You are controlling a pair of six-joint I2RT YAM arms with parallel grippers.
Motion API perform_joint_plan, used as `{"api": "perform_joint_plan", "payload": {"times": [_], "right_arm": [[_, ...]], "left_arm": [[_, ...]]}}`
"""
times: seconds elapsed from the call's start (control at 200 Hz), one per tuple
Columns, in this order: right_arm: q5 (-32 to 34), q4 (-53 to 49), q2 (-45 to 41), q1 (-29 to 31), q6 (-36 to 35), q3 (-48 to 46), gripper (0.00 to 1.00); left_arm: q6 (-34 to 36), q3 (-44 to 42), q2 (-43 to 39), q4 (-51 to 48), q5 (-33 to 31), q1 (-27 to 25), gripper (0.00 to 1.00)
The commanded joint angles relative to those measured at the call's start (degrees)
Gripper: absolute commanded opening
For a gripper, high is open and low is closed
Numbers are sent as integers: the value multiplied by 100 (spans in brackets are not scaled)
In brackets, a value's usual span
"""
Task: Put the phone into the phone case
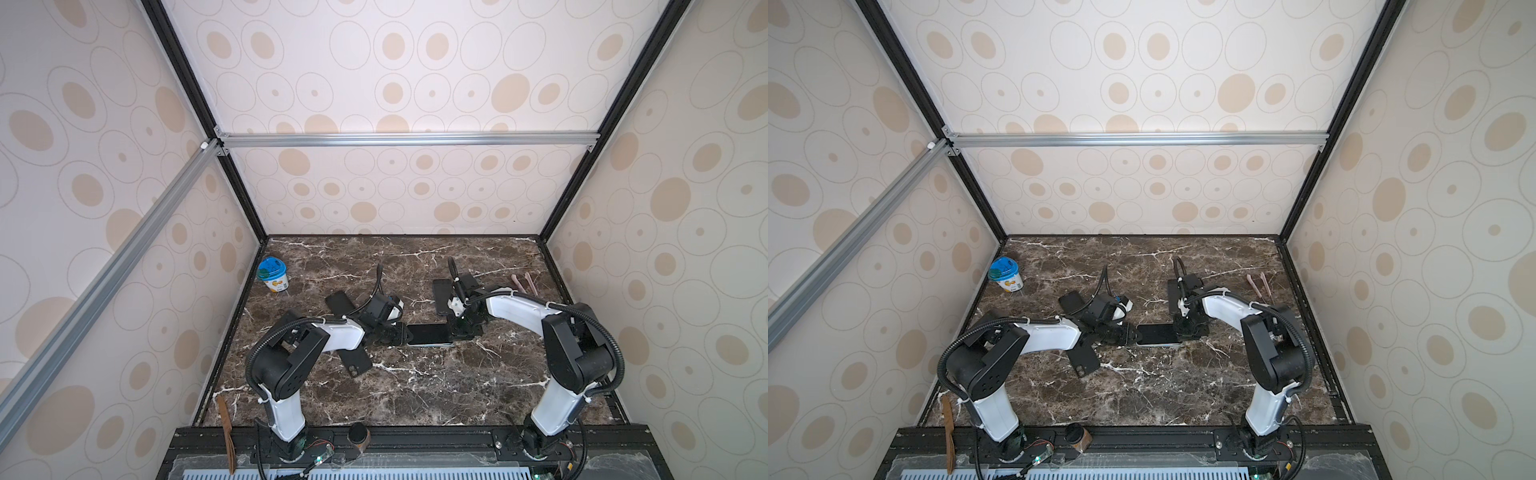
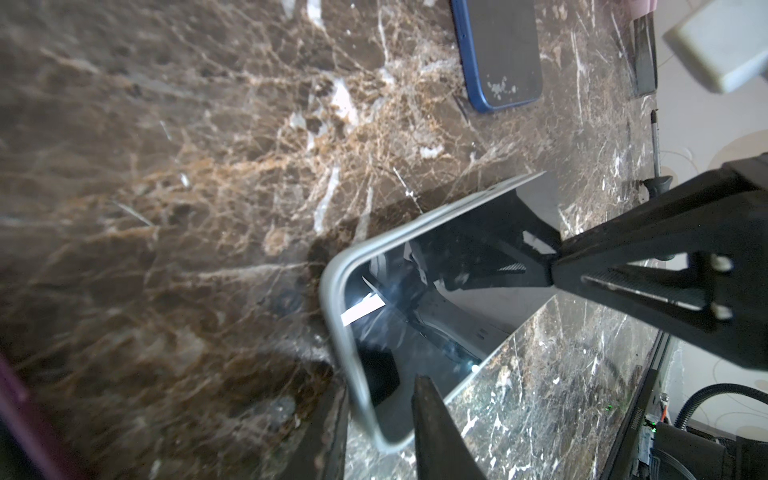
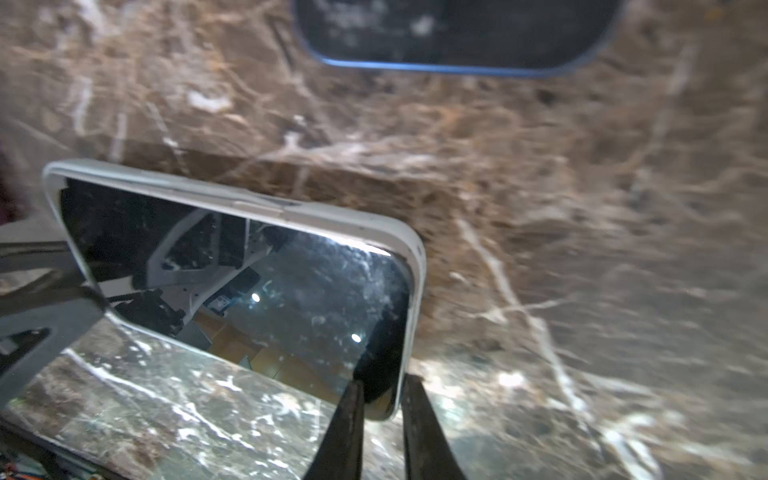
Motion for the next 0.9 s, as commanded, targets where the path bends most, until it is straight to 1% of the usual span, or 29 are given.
{"api": "perform_joint_plan", "payload": {"times": [0.0,0.23,0.54,0.895], "right_arm": [[-159,321,696,427,81,-347,18],[149,345,957,636,187,-279,18],[488,436,1284,814,335,-332,18],[522,736,1671,961,541,-510,18]], "left_arm": [[-12,108,93,22,-37,-34,28],[19,121,154,23,-44,-33,27],[117,104,129,-181,-245,-32,26],[146,91,97,-249,-331,-34,26]]}}
